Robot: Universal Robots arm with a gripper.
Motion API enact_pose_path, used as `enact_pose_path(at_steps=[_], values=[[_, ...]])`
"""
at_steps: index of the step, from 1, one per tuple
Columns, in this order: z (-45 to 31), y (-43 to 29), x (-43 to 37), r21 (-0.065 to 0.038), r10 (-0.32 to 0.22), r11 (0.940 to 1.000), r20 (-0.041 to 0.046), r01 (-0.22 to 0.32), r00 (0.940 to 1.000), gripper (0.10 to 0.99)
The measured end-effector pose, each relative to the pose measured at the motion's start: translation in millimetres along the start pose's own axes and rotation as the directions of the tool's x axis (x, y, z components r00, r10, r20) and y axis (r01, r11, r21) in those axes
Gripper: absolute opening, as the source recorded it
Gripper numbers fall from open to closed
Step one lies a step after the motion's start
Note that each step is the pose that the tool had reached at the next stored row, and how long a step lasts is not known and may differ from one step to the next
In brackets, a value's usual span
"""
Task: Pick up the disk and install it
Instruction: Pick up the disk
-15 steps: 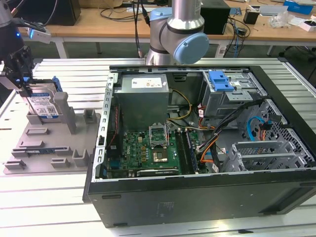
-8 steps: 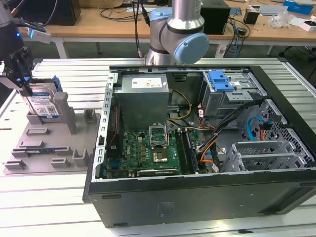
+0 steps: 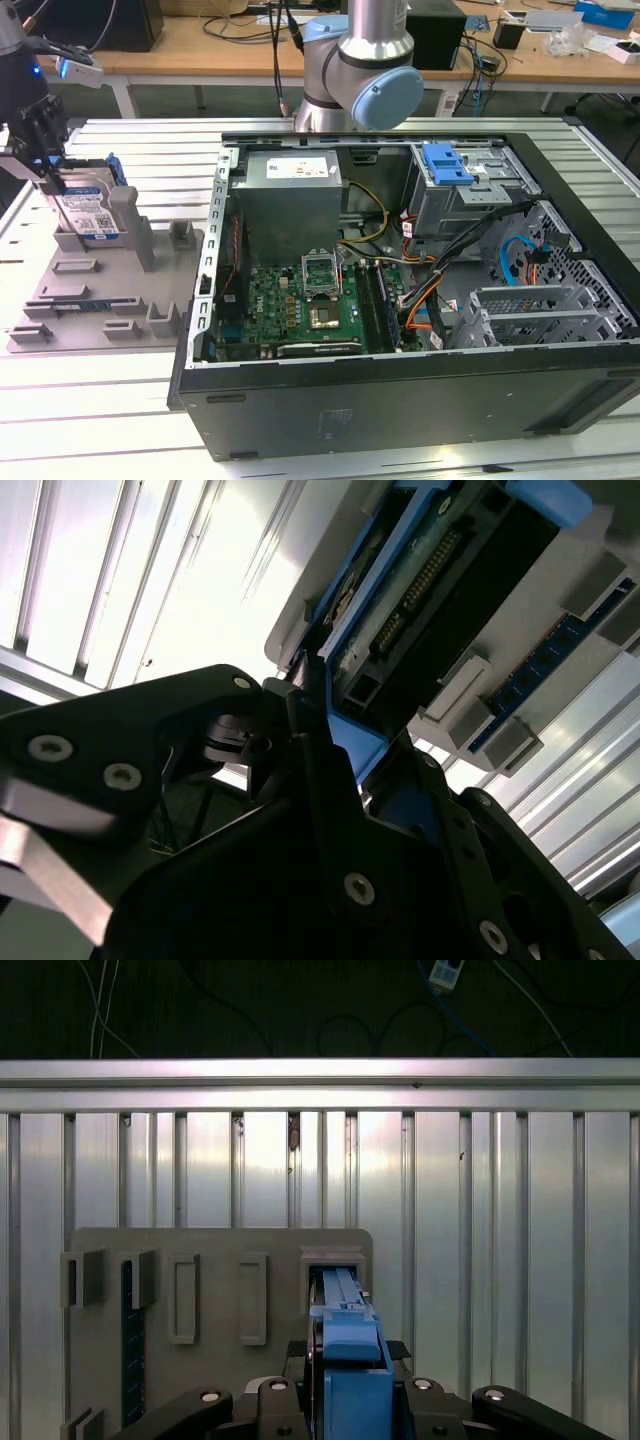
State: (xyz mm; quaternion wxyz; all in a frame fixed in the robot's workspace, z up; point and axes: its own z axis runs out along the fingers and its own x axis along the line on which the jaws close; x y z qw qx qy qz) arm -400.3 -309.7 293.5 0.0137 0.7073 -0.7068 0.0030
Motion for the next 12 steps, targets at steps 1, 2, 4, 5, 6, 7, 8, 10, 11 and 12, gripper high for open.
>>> enact_pose_path(at_steps=[1,2,4,5,6,7,8,10,11,12], values=[[0.0,0.0,0.0,0.0,0.0,1.0,0.0001,0.0,1.0,0.369],[0.0,0.0,0.0,0.0,0.0,1.0,0.0001,0.0,1.0,0.369],[0.0,0.0,0.0,0.0,0.0,1.0,-0.0001,0.0,1.0,0.369],[0.0,0.0,0.0,0.0,0.0,1.0,-0.0001,0.0,1.0,0.369],[0.0,0.0,0.0,0.0,0.0,1.0,-0.0002,0.0,1.0,0.369],[0.0,0.0,0.0,0.0,0.0,1.0,-0.0002,0.0,1.0,0.369],[0.0,0.0,0.0,0.0,0.0,1.0,-0.0002,0.0,1.0,0.369],[0.0,0.0,0.0,0.0,0.0,1.0,-0.0002,0.0,1.0,0.369],[0.0,0.0,0.0,0.0,0.0,1.0,-0.0002,0.0,1.0,0.369],[0.0,0.0,0.0,0.0,0.0,1.0,-0.0003,0.0,1.0,0.369]])
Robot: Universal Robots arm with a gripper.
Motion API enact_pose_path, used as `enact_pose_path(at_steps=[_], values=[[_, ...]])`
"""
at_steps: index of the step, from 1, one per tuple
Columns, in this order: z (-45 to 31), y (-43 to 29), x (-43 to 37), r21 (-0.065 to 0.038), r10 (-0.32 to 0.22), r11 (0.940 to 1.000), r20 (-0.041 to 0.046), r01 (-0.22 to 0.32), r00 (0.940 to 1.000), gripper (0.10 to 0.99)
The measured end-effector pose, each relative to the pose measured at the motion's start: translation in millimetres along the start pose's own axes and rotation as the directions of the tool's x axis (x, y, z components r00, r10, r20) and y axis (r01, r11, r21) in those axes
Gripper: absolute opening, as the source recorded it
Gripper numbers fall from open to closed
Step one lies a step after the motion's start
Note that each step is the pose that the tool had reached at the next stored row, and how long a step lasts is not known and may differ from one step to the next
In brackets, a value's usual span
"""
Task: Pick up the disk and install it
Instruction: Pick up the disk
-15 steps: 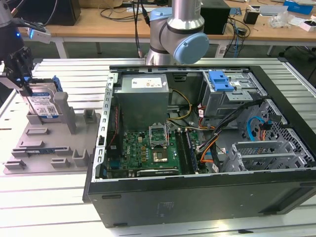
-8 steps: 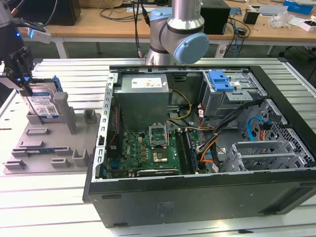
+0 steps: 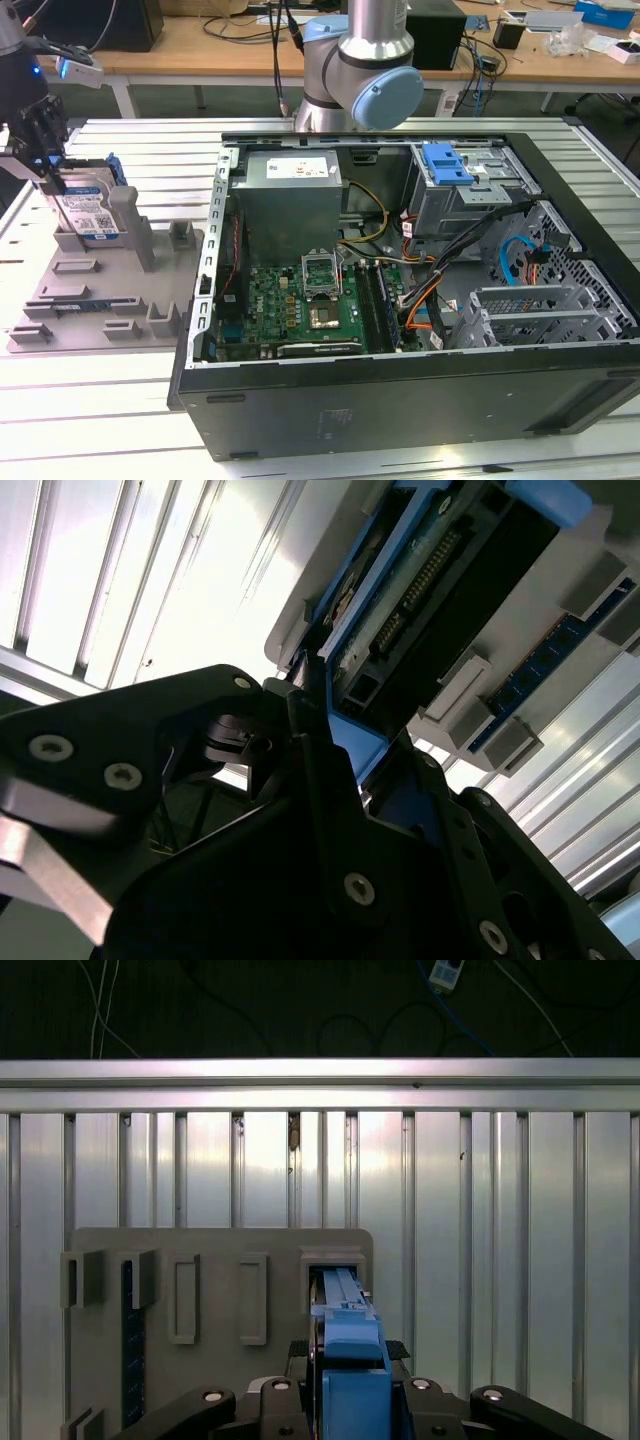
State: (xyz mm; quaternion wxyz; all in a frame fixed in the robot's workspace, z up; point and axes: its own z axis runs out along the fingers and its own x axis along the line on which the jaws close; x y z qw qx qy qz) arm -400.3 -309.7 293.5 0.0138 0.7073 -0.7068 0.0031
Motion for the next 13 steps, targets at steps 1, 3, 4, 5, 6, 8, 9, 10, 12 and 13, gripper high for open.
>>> enact_pose_path(at_steps=[1,3,4,5,6,8,9,10,12,13], values=[[0.0,0.0,0.0,0.0,0.0,1.0,0.0,0.0,1.0,0.369],[-1.1,0.0,0.0,0.0,0.0,1.0,0.0002,0.0,1.0,0.369],[-2.8,0.0,0.1,0.0,0.0,1.0,0.0001,0.0,1.0,0.369],[-5.1,0.1,0.1,0.0,0.0,1.0,0.0,0.0,1.0,0.369],[-8.2,0.1,0.2,0.0,0.0,1.0,0.0001,0.0,1.0,0.369],[-15.6,0.2,0.4,0.0,0.0,1.0,0.0,0.0,1.0,0.369],[-19.2,0.3,0.4,0.0,0.0,1.0,0.0,0.0,1.0,0.369],[-25.1,0.4,0.6,0.0,0.0,1.0,0.0,0.0,1.0,0.369],[-41.8,0.6,1.0,0.0,0.0,1.0,0.0,0.0,1.0,0.369],[-48.5,0.7,1.1,0.0,0.0,1.0,0.0,0.0,1.0,0.369]])
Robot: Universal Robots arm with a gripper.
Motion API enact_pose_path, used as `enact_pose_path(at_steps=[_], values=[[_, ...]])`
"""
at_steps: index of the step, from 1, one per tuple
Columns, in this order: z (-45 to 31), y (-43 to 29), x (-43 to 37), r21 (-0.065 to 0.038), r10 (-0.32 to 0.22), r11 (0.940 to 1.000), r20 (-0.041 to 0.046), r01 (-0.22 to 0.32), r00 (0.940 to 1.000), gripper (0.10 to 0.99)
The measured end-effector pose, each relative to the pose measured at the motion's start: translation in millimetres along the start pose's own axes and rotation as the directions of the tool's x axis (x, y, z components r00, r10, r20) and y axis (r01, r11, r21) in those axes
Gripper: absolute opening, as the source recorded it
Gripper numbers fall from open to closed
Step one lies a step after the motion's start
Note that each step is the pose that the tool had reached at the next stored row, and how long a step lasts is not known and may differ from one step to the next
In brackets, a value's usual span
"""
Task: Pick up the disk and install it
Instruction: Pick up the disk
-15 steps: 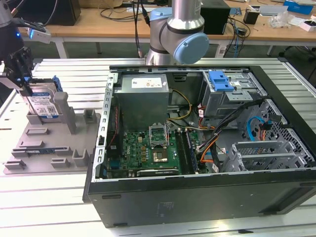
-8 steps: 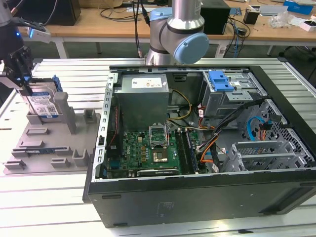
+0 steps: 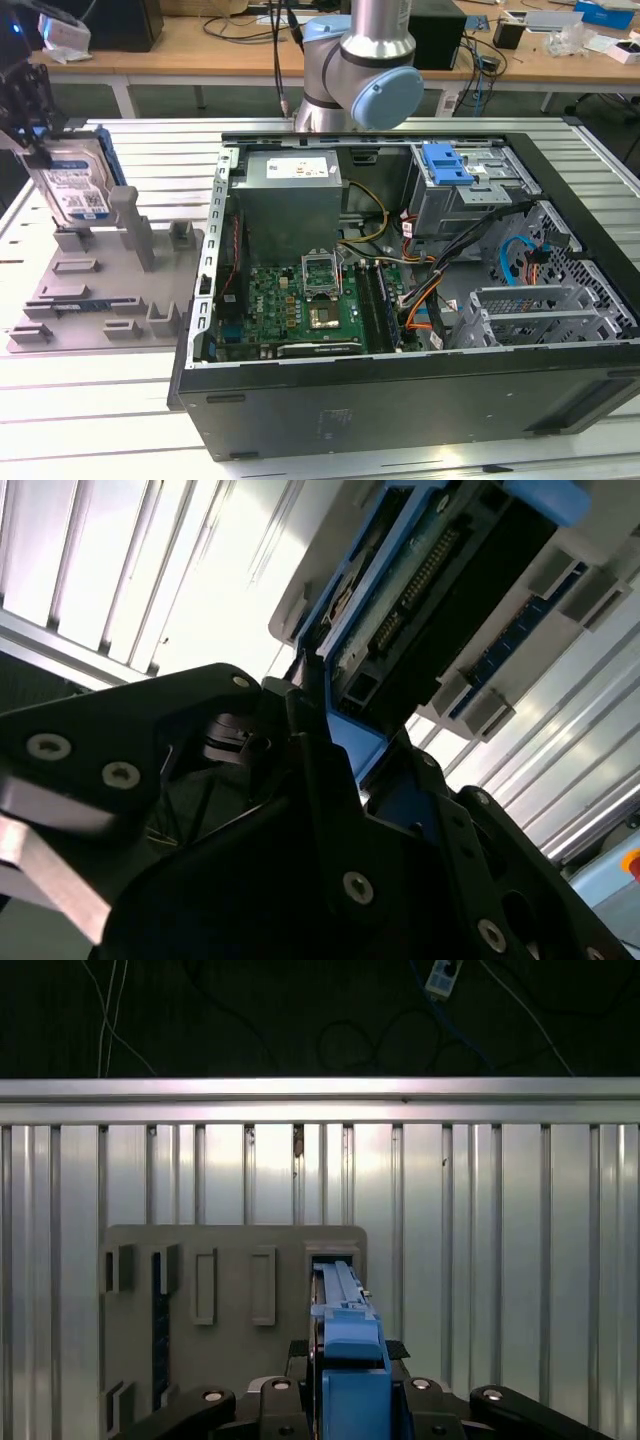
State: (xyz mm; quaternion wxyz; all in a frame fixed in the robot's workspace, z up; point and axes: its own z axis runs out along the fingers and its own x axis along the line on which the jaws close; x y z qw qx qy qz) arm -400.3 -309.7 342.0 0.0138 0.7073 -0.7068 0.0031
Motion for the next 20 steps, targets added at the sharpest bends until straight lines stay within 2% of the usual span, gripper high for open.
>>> enact_pose_path(at_steps=[4,5,17,20], values=[[-18.3,0.3,0.4,0.0,0.0,1.0,0.0,0.0,1.0,0.369],[-26.4,0.4,0.6,0.0,0.0,1.0,0.0,0.0,1.0,0.369],[-82.5,1.2,2.0,0.0,0.0,1.0,-0.0013,0.0,1.0,0.369],[-103.2,1.6,2.5,0.0,0.0,1.0,-0.0028,0.0,1.0,0.369]])
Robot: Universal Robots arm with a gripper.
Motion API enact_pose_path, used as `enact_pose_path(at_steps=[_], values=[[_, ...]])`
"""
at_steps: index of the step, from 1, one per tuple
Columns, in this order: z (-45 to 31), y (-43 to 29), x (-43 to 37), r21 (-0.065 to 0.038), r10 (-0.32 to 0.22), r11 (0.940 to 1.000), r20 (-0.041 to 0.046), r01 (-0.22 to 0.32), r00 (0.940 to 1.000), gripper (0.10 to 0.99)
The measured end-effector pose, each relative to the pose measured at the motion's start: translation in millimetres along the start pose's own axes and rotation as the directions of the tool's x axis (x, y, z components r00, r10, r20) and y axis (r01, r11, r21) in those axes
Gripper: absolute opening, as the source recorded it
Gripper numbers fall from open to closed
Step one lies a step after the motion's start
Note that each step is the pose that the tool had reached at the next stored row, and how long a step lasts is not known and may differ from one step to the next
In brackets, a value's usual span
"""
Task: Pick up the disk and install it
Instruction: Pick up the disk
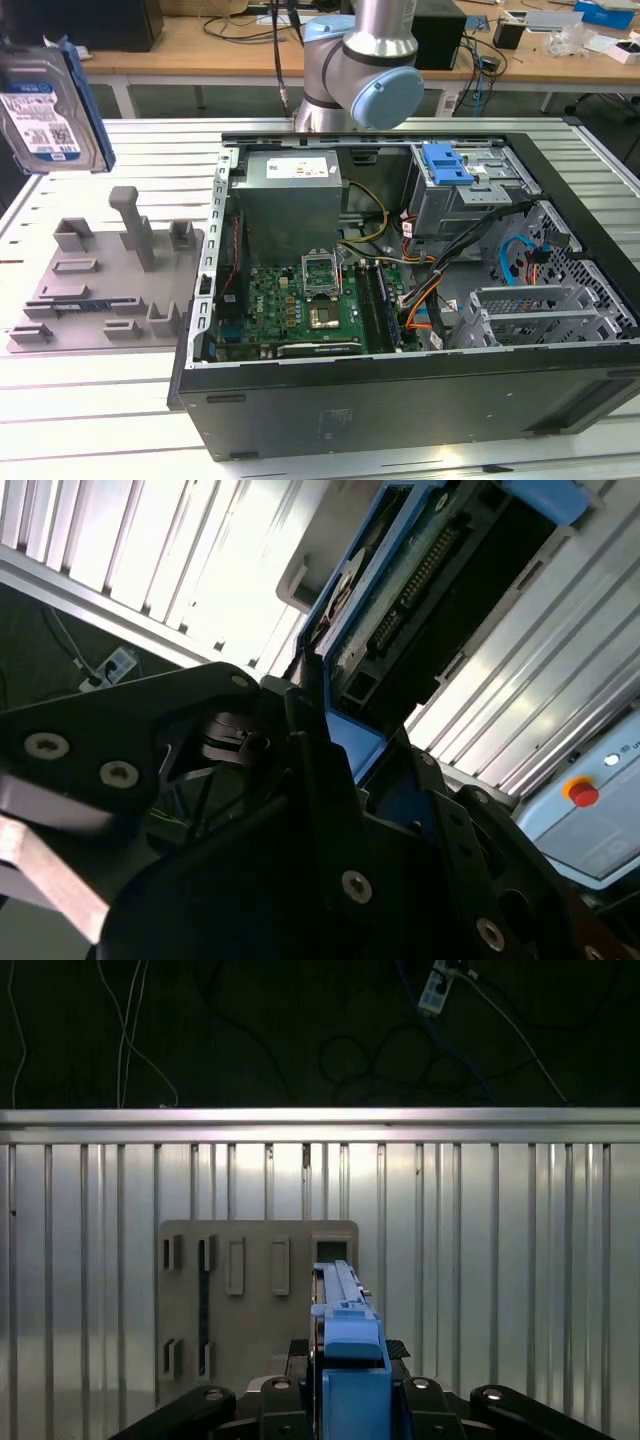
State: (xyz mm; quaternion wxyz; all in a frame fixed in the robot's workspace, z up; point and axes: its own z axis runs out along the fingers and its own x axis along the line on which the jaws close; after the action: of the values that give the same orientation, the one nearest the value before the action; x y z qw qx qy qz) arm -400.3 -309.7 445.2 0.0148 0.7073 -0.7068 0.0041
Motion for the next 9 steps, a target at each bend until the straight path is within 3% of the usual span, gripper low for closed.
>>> enact_pose_path(at_steps=[4,6,9], values=[[-18.8,0.3,0.5,0.0,0.0,1.0,-0.0017,0.0,1.0,0.369],[-32.0,0.5,0.8,0.0,0.0,1.0,-0.0028,0.0,1.0,0.369],[-39.1,0.6,1.0,0.0,0.0,1.0,-0.004,0.0,1.0,0.369]])
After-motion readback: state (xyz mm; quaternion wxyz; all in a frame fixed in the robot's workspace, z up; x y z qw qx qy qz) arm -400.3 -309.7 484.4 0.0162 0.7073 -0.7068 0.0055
